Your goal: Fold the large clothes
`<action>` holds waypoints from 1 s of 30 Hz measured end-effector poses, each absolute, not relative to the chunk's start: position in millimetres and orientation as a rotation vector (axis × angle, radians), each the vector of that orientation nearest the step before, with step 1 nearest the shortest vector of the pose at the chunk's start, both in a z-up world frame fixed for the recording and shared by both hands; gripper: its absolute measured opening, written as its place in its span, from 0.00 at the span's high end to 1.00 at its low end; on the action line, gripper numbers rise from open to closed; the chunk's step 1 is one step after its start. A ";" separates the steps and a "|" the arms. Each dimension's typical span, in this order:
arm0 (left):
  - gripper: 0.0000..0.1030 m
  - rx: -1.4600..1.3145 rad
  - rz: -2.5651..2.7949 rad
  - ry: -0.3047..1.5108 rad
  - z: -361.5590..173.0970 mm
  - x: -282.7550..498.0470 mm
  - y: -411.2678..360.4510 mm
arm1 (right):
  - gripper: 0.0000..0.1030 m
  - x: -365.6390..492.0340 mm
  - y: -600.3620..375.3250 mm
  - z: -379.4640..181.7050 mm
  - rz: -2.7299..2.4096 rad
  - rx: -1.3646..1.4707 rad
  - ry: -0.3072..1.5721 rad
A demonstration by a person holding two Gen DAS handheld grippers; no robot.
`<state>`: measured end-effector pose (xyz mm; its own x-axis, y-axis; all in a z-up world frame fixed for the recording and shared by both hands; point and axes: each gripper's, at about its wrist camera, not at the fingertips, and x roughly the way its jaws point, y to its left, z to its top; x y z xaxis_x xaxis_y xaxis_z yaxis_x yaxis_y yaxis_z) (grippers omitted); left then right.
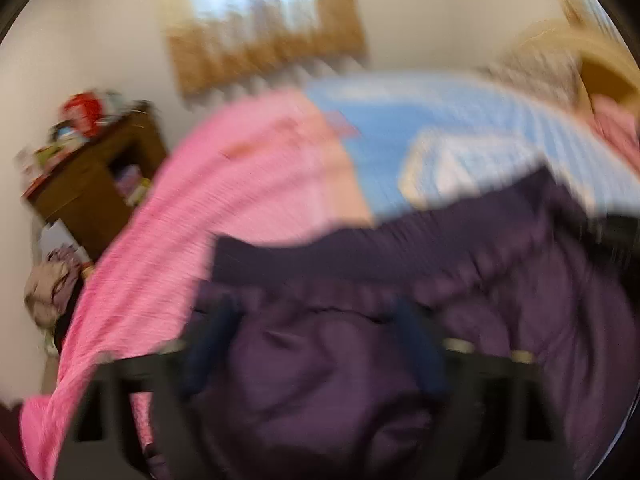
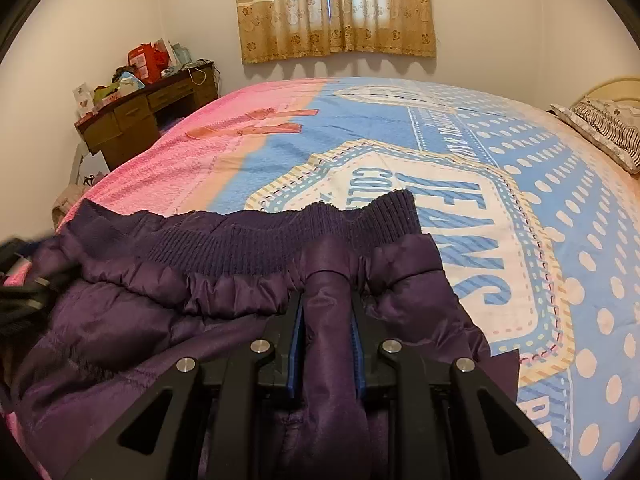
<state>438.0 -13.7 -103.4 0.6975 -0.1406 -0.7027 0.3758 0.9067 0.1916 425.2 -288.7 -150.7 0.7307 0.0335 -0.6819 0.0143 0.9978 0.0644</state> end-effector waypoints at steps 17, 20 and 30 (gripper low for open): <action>0.76 0.320 -0.154 0.668 -110.0 463.4 -16.1 | 0.79 438.6 -286.7 -147.1 -0.053 0.050 0.749; 0.73 0.361 -0.131 0.678 -117.4 467.8 -21.6 | 0.77 448.8 -284.9 -154.9 -0.061 0.029 0.799; 0.65 0.337 -0.123 0.713 -122.6 465.9 -15.0 | 0.76 456.2 -277.6 -166.5 -0.086 -0.041 0.837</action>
